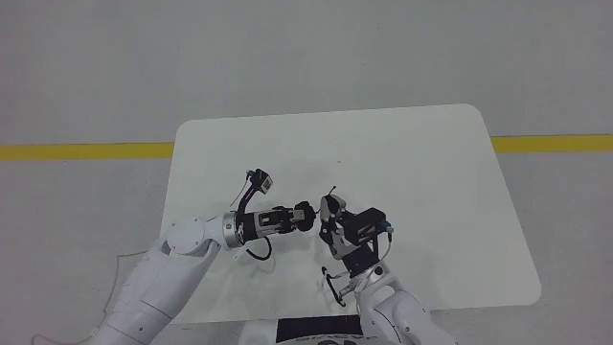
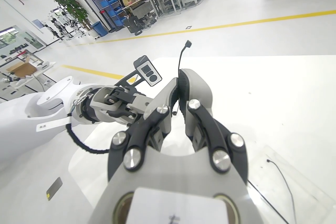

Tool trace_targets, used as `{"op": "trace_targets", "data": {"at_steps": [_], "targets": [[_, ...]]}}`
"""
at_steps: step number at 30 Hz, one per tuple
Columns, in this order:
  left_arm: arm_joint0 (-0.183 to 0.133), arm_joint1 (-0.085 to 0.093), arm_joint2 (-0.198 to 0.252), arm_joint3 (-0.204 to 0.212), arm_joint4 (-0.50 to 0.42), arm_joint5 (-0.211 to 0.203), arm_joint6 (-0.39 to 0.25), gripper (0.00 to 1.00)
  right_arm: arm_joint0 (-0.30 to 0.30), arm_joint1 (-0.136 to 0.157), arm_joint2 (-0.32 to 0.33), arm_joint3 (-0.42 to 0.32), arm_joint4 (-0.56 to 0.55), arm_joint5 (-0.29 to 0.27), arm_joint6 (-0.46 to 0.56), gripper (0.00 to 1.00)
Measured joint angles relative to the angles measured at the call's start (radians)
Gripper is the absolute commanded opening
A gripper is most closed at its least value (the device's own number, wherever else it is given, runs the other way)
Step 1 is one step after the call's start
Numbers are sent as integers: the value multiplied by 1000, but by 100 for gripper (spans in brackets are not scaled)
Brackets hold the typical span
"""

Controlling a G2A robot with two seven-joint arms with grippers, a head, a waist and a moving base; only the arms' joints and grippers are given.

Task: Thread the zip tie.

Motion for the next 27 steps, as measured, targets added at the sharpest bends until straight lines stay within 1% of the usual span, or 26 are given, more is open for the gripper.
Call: {"op": "trace_targets", "data": {"at_steps": [16,27], "targets": [[0,0,0,0,0,0,0,0,4,4,-10,7,-8,-21,13,0],[0,0,0,0,0,0,0,0,2,6,1,10,-19,21,13,0]]}}
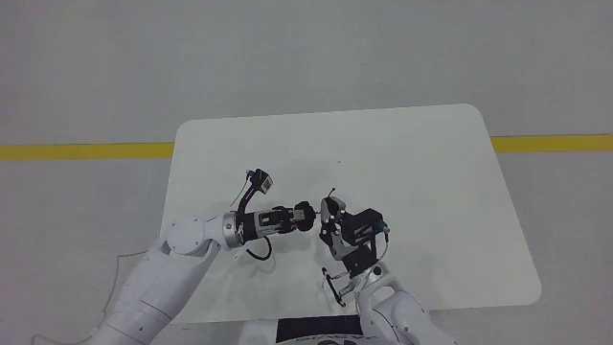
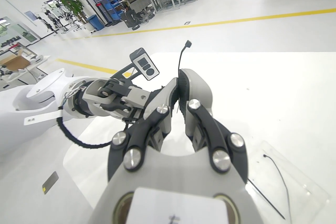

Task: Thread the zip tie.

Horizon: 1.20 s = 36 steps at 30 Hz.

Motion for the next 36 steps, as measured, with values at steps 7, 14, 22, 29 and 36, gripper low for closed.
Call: {"op": "trace_targets", "data": {"at_steps": [7,14,22,29,36], "targets": [[0,0,0,0,0,0,0,0,-19,4,14,-29,12,-10,-21,0],[0,0,0,0,0,0,0,0,-24,8,11,-36,11,-34,-20,0],[0,0,0,0,0,0,0,0,-18,9,1,-31,10,-44,-22,0],[0,0,0,0,0,0,0,0,-12,9,-3,-22,10,-38,-15,0],[0,0,0,0,0,0,0,0,-9,10,-5,-17,14,-34,-12,0]]}}
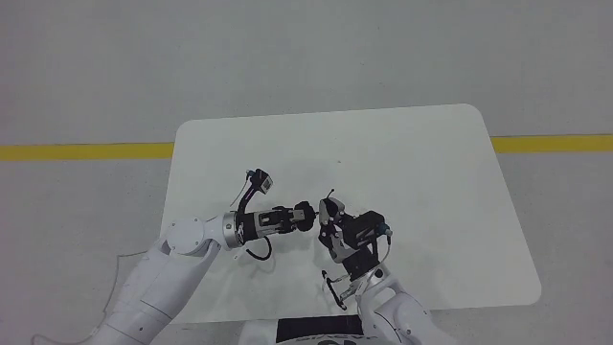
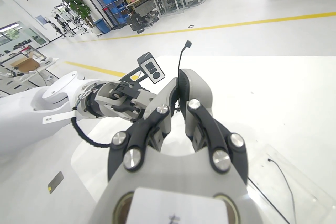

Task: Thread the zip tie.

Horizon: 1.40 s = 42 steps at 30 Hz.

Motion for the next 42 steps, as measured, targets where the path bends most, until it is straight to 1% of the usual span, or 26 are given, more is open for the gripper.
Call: {"op": "trace_targets", "data": {"at_steps": [11,28,42], "targets": [[0,0,0,0,0,0,0,0,1,1,0,-2,7,4,-23,0],[0,0,0,0,0,0,0,0,12,1,-7,12,10,18,-21,0],[0,0,0,0,0,0,0,0,18,3,-15,17,9,0,-2,0]]}}
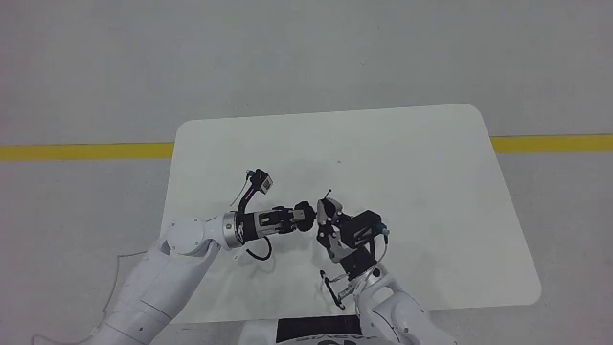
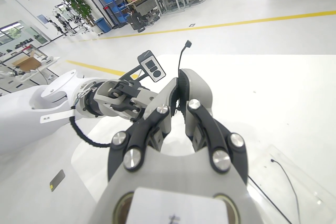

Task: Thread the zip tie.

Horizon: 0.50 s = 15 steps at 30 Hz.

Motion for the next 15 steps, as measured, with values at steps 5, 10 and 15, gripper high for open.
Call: {"op": "trace_targets", "data": {"at_steps": [5,10,15], "targets": [[0,0,0,0,0,0,0,0,2,2,-5,1,-5,-15,14,0],[0,0,0,0,0,0,0,0,4,3,-5,2,-12,-8,24,0],[0,0,0,0,0,0,0,0,-2,3,5,-8,-6,8,4,0]]}}
